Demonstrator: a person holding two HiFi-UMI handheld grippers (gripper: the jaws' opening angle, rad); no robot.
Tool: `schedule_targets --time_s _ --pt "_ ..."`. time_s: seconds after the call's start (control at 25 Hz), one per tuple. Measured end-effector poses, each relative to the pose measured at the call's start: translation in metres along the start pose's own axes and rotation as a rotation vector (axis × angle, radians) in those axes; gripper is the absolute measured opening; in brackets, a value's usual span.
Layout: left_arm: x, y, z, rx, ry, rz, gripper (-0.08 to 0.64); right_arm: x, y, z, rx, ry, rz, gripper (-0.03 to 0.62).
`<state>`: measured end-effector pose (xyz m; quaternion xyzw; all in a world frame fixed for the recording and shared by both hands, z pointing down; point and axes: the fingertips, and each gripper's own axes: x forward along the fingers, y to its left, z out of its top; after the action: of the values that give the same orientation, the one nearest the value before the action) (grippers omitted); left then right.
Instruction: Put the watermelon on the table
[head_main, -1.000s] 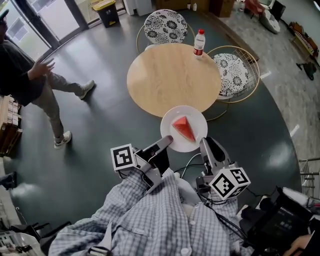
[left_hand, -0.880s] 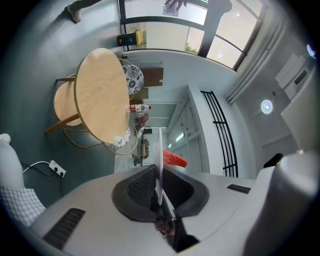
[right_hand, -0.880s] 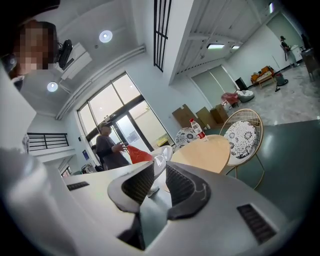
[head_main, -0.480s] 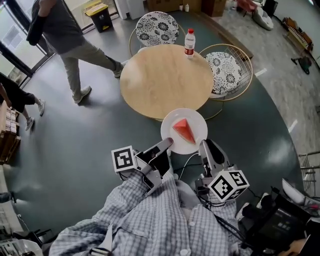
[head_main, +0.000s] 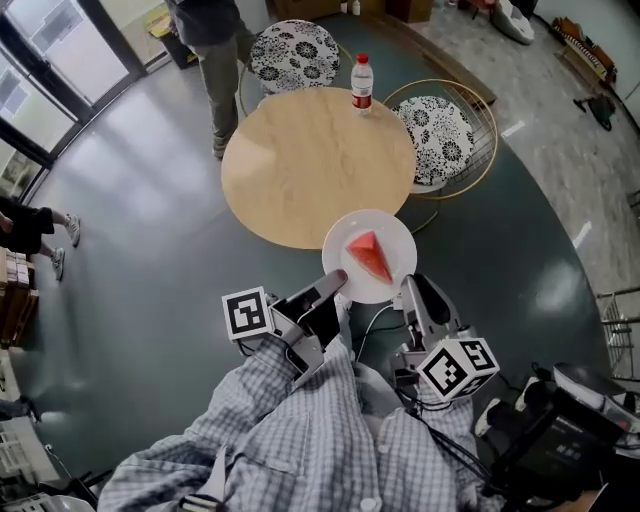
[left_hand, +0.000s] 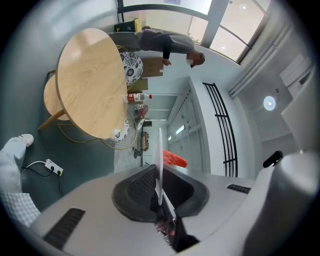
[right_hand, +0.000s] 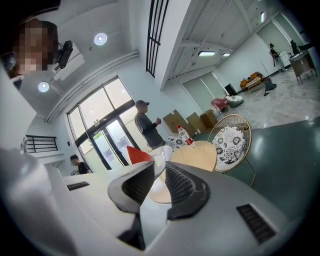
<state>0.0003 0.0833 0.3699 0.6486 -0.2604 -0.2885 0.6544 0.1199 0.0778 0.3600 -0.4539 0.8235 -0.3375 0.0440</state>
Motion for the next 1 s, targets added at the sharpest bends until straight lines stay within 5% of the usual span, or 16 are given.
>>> schedule_targets --time_s 1.0 --pt "0.12 0.027 0.087 -0.009 0.151 0.027 0.035 0.095 -0.08 0.054 0.045 -0.007 -0.13 0.075"
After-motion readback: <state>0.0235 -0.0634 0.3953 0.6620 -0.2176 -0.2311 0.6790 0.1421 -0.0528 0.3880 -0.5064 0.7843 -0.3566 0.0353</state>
